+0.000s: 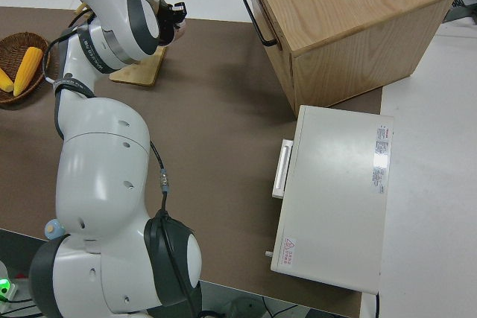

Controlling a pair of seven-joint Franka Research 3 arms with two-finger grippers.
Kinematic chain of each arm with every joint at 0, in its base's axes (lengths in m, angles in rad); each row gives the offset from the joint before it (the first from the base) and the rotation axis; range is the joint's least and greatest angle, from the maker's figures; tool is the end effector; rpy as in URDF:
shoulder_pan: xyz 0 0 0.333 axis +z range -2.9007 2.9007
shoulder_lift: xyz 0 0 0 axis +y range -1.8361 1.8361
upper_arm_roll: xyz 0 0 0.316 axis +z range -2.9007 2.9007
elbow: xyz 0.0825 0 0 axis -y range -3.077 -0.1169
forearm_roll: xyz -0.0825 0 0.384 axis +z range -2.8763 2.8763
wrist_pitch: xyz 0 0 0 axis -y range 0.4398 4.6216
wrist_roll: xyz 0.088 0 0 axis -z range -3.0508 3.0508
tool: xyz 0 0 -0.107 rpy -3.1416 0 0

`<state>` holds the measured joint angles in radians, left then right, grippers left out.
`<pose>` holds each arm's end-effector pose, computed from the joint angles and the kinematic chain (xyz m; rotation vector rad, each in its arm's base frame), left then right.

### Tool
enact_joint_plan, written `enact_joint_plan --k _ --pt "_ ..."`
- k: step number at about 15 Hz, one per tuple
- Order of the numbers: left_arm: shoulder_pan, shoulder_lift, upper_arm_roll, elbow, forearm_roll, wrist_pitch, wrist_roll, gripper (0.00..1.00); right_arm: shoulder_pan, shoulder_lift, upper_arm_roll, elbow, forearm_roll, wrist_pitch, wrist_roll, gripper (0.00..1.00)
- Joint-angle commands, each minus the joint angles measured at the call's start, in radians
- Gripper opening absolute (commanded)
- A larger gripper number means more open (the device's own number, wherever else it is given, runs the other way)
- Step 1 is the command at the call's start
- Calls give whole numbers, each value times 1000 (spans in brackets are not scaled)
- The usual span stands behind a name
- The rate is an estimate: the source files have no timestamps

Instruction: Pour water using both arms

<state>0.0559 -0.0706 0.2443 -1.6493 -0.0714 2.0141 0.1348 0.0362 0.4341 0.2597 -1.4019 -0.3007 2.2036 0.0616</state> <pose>0.5444 0.1698 0.6726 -3.0441 -0.2824 -0.6862 0.7000 0.1659 0.5044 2.9410 0.4769 0.6129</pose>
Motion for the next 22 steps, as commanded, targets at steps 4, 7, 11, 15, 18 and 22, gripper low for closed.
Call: enact_joint_plan --k 4,7,11,15,18,22 --pt "-18 -283 -151 -360 107 89 -184 0 -27 -70 15 -37 66 -284 -85 0" --pt "-18 -380 -198 -470 105 103 -207 0 -21 -83 15 -40 100 -421 -85 0" --pt "-21 -452 -224 -559 105 117 -208 0 -16 -89 33 -49 182 -521 -57 0" --pt "-24 -505 -250 -644 93 149 -208 0 13 -83 93 -72 225 -536 131 0" --pt "-60 -534 -250 -682 91 150 -210 0 82 -71 95 -69 296 -516 272 0" --pt "-110 -546 -249 -713 70 144 -208 0 191 -9 95 -58 325 -447 522 0"
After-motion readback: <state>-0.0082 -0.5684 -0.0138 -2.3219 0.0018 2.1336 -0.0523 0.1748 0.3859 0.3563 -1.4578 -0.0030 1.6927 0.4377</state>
